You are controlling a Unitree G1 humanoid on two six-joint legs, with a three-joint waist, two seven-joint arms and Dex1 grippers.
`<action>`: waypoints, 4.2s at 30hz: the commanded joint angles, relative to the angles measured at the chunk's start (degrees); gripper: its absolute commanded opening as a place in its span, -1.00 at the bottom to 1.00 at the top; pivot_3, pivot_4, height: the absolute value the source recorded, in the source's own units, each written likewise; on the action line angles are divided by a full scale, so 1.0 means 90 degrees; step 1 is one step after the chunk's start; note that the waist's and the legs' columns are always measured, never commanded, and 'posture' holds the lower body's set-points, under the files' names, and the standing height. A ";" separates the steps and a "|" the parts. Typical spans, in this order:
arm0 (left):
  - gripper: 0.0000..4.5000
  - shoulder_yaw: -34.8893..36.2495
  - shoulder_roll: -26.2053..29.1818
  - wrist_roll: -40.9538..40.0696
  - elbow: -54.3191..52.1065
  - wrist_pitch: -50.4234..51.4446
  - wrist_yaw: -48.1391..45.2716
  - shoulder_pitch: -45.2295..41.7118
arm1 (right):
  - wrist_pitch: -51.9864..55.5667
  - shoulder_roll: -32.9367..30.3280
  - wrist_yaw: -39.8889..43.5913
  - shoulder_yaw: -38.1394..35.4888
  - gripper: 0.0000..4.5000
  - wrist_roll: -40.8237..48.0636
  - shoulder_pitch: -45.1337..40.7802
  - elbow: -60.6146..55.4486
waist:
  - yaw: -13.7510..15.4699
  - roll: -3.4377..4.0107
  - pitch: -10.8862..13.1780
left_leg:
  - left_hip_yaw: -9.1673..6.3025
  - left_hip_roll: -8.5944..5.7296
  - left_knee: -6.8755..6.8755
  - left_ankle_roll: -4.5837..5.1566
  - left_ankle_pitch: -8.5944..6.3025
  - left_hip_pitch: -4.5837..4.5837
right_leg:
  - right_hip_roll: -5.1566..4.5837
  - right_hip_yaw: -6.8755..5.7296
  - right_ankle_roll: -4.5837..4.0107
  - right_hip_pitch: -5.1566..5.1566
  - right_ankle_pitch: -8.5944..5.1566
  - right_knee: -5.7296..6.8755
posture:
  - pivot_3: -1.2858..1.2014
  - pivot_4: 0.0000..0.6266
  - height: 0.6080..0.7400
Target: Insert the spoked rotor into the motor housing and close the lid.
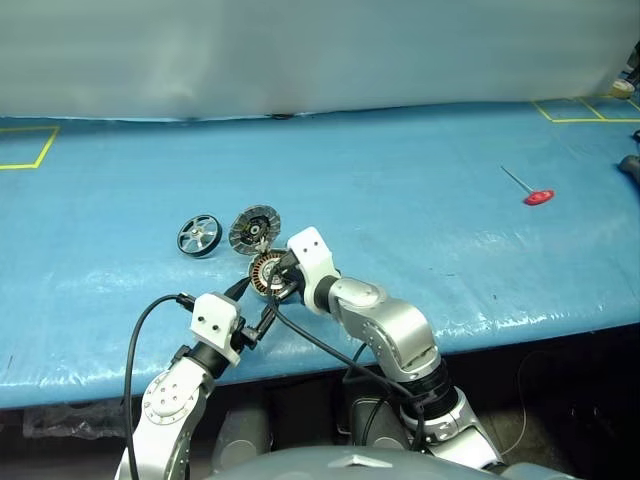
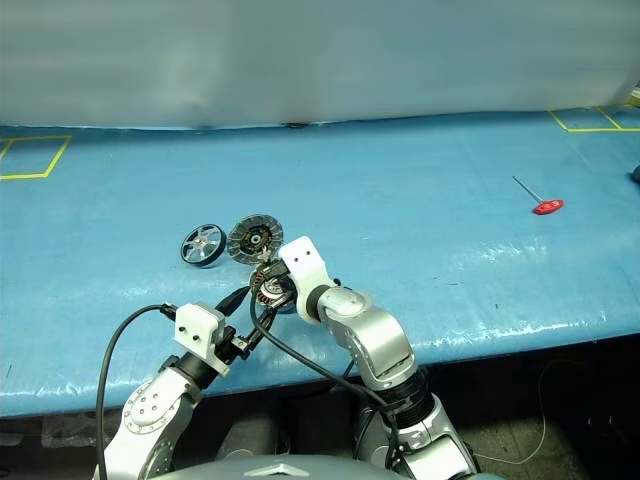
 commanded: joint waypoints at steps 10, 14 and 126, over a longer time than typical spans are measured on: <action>0.43 0.0110 -0.0134 -0.0317 -0.0226 -0.0212 -0.0006 -0.0040 | -0.0344 -0.0194 0.0621 -0.0049 -0.99 0.0667 0.0340 -0.0746 | 0.0012 0.0005 -0.0001 | -0.0002 -0.0001 -0.0002 0.0000 -0.0002 -0.0007 | -0.0001 -0.0002 0.0000 -0.0003 0.0000 -0.0006 | 0.03 -0.52 1.00; 0.43 0.0374 -0.0109 -0.0674 -0.0562 -0.0188 -0.0052 -0.0242 | -0.0498 -0.0189 0.0910 -0.0545 -0.99 0.1170 0.0347 -0.1194 | 0.0011 0.0005 0.0002 | -0.0003 0.0001 -0.0001 -0.0001 -0.0003 -0.0009 | 0.0003 -0.0002 0.0001 -0.0006 0.0000 -0.0005 | 0.03 -0.52 1.00; 0.82 -0.0499 0.3378 0.1018 0.8208 0.2017 -0.5135 -0.8190 | -0.1781 -0.0589 0.0090 0.0228 -1.00 0.0899 0.0948 -0.1274 | 0.0051 -0.0042 -0.0002 | -0.0014 -0.0007 0.0063 -0.0036 0.0004 -0.0005 | 0.0046 0.0014 -0.0019 -0.0006 -0.0010 0.0087 | 0.03 -0.52 1.00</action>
